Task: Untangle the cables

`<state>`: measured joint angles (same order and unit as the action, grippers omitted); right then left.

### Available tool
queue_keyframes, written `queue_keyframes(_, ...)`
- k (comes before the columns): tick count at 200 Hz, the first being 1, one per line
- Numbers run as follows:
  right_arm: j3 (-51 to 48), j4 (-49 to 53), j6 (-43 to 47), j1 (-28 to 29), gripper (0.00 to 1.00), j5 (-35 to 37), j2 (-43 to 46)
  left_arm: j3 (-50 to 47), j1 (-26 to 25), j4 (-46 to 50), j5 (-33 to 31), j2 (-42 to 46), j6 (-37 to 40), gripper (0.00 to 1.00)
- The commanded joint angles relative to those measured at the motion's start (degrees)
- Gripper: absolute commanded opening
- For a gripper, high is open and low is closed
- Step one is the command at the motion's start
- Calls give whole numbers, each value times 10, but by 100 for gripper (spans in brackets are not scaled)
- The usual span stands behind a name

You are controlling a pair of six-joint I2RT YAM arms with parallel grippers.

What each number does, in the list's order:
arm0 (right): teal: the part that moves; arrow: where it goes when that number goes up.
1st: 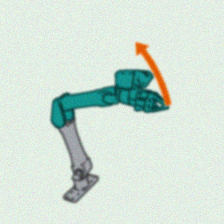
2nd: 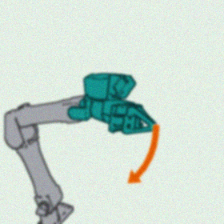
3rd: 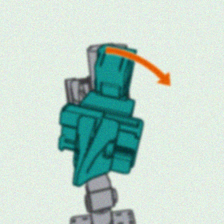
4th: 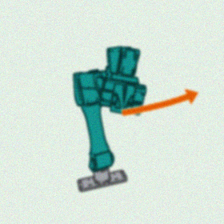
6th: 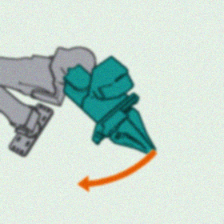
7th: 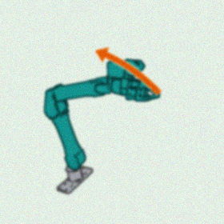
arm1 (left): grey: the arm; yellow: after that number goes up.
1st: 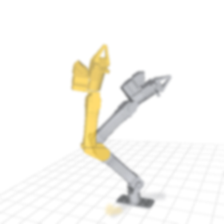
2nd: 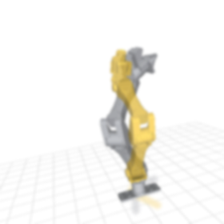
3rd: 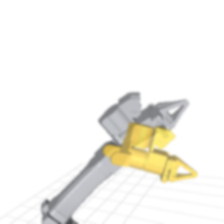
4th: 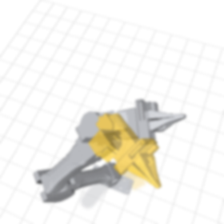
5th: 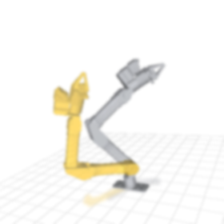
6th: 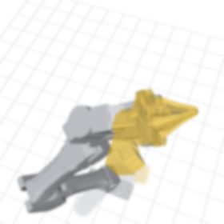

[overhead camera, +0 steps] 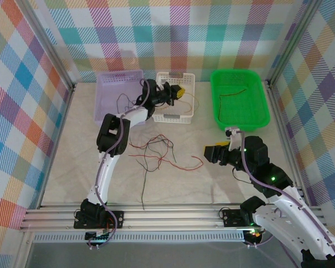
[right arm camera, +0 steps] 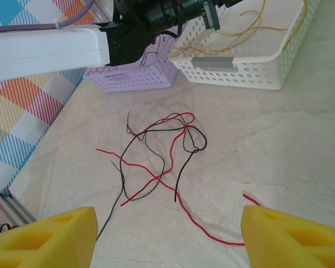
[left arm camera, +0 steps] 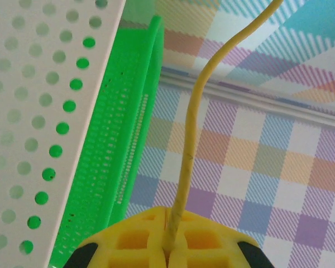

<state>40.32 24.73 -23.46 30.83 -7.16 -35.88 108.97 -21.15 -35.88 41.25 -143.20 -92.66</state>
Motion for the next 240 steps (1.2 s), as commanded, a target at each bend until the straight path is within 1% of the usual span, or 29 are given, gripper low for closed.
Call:
queue_keyframes(1, 16, -10, -10, 1, 68, -16, -4, -12, 16, -68, -14, -4, -40, 0)
queue_keyframes(33, 12, -17, -17, 1, 68, -20, -14, -26, 31, -110, -28, -8, -80, 0)
queue_keyframes(76, 12, -31, -23, 1, 68, -34, -29, -42, 40, -84, -25, -3, -52, 0)
queue_keyframes(99, 9, -35, -25, 2, 68, -37, -32, -50, 40, -20, -19, 6, -5, 0)
queue_keyframes(103, 8, -36, -25, 2, 68, -38, -33, -52, 40, -10, -19, 8, 18, 0)
queue_keyframes(124, 3, -38, -26, 2, 68, -40, -35, -63, 39, 49, -19, 19, 69, 0)
queue_keyframes(162, -1, -46, -29, 2, 68, -46, -41, -52, 38, 163, -27, 30, 161, 0)
queue_keyframes(206, -2, -49, -30, 2, 68, -50, -46, -9, 36, 245, -25, 24, 207, 0)
queue_keyframes(223, -2, -49, -30, 2, 68, -53, -47, 16, 33, 274, -23, 23, 226, 7)
queue_keyframes(240, -2, -51, -32, 2, 68, -54, -48, 47, 28, 312, -22, 24, 249, 12)
